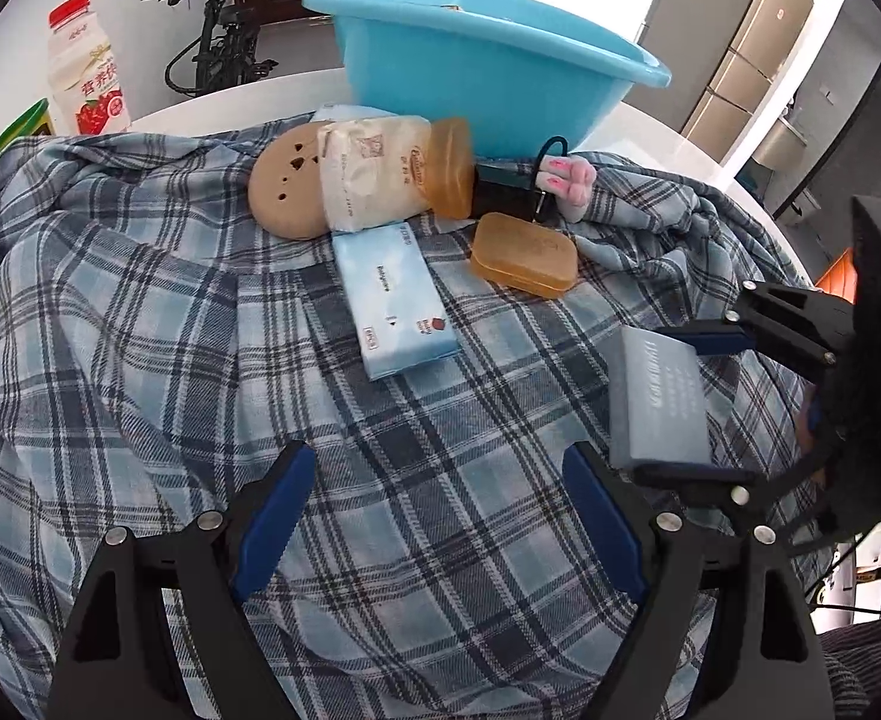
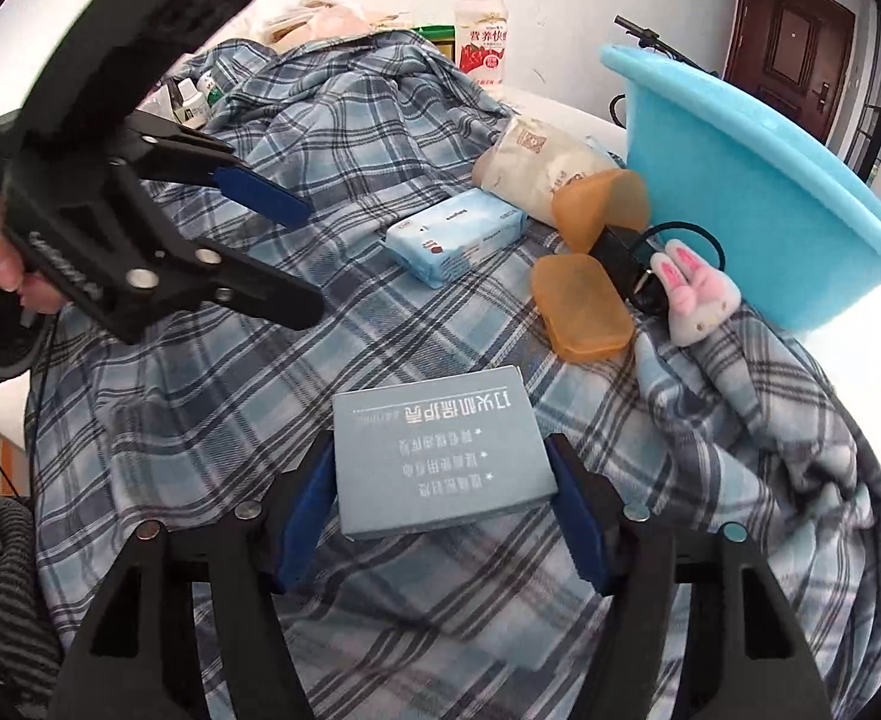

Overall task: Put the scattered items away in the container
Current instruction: 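Close the left tool on the Babycare wipes packet while the right tool lifts the grey box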

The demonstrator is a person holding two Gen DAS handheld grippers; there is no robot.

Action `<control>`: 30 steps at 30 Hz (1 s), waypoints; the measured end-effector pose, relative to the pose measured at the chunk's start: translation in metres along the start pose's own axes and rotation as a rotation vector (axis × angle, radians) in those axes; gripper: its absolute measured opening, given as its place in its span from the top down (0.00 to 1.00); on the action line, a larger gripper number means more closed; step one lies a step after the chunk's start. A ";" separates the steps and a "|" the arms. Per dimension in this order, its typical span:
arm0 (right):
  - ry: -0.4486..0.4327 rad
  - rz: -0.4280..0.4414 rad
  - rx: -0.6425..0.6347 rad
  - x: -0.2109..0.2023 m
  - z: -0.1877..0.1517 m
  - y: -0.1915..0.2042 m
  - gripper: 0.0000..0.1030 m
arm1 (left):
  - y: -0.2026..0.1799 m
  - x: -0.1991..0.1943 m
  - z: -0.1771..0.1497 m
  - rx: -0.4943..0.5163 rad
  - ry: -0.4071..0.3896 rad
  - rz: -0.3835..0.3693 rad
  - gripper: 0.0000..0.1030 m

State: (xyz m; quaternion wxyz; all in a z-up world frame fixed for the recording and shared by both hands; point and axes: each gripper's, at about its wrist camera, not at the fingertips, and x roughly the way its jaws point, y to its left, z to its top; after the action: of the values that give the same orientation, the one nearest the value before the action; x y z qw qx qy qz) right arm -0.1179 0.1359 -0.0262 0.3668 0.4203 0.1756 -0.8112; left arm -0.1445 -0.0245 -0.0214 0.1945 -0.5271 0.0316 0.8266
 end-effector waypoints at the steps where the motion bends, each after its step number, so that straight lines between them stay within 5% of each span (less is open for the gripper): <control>1: -0.005 0.000 0.008 -0.003 -0.002 0.001 0.36 | -0.001 0.000 0.001 0.001 -0.005 0.006 0.16; 15: -0.063 -0.003 0.067 -0.010 -0.012 -0.009 0.35 | 0.002 0.021 0.029 -0.012 -0.013 0.120 0.16; 23: -0.102 -0.020 0.103 -0.012 -0.014 -0.018 0.35 | 0.002 0.046 0.047 0.006 0.025 0.116 0.16; 27: -0.096 -0.015 0.132 -0.011 -0.018 -0.026 0.35 | 0.008 0.056 0.055 -0.003 0.042 0.098 0.21; 30: -0.096 -0.017 0.149 -0.010 -0.020 -0.030 0.35 | 0.013 0.064 0.059 -0.010 0.037 0.087 0.35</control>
State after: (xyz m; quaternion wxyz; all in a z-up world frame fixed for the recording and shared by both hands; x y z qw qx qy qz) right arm -0.1255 0.1721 -0.0307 0.3355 0.4057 0.1004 -0.8443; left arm -0.2231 -0.0026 -0.0536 0.1549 -0.5414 0.0539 0.8246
